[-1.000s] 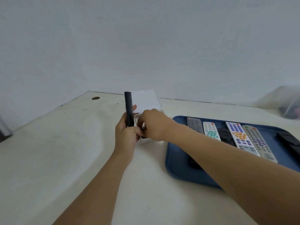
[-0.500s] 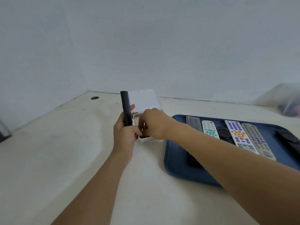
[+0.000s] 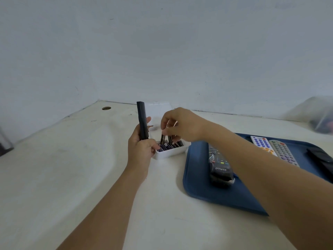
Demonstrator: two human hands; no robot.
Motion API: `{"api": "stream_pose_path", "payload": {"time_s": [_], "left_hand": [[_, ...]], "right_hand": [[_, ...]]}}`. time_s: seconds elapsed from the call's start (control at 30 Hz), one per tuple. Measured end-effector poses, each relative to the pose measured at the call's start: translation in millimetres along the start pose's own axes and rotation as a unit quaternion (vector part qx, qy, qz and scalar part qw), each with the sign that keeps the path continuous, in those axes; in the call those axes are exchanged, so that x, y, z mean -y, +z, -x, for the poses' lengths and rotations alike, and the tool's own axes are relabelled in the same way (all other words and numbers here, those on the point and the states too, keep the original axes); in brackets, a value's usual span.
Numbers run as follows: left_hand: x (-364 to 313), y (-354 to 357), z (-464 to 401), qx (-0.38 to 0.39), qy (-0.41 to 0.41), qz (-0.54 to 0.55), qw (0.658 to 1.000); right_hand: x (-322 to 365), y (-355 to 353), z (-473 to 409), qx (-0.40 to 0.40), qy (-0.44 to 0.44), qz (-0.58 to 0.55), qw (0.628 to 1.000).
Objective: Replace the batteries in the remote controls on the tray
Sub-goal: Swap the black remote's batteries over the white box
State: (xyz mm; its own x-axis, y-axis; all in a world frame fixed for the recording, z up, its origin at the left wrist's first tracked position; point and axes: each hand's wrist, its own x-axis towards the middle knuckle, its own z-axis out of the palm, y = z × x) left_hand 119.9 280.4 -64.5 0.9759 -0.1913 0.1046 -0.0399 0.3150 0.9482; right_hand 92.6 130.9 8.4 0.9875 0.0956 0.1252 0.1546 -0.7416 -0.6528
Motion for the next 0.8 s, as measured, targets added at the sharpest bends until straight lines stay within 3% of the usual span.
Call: {"api": "stream_pose_path", "payload": {"time_s": [0.13, 0.23, 0.47, 0.6, 0.7, 0.8], "left_hand": [[4.4, -1.6, -6.7, -0.019, -0.006, -0.007, 1.0], [9.3, -3.3, -8.4, -0.024, -0.005, -0.031, 0.999], [21.1, -10.4, -6.1, -0.061, 0.045, -0.116, 0.99], [9.4, 1.8, 17.6, -0.124, 0.146, -0.176, 0.966], [-6.5, 39.4, 35.8, -0.053, 0.136, -0.05, 0.988], [-14.1, 104.0, 46.6, 0.101, -0.059, 0.14, 0.983]], "right_hand": [[-11.2, -13.9, 10.7, -0.052, 0.03, -0.251, 0.966], [-25.3, -18.2, 24.4, -0.061, 0.069, -0.36, 0.929], [-40.5, -29.0, 59.5, -0.096, 0.105, -0.448, 0.882], [-50.0, -43.9, 83.7, -0.132, 0.113, -0.466, 0.867], [-58.5, -58.3, 106.9, -0.163, 0.106, -0.489, 0.85], [-68.4, -76.0, 133.7, -0.206, 0.083, -0.509, 0.832]]}}
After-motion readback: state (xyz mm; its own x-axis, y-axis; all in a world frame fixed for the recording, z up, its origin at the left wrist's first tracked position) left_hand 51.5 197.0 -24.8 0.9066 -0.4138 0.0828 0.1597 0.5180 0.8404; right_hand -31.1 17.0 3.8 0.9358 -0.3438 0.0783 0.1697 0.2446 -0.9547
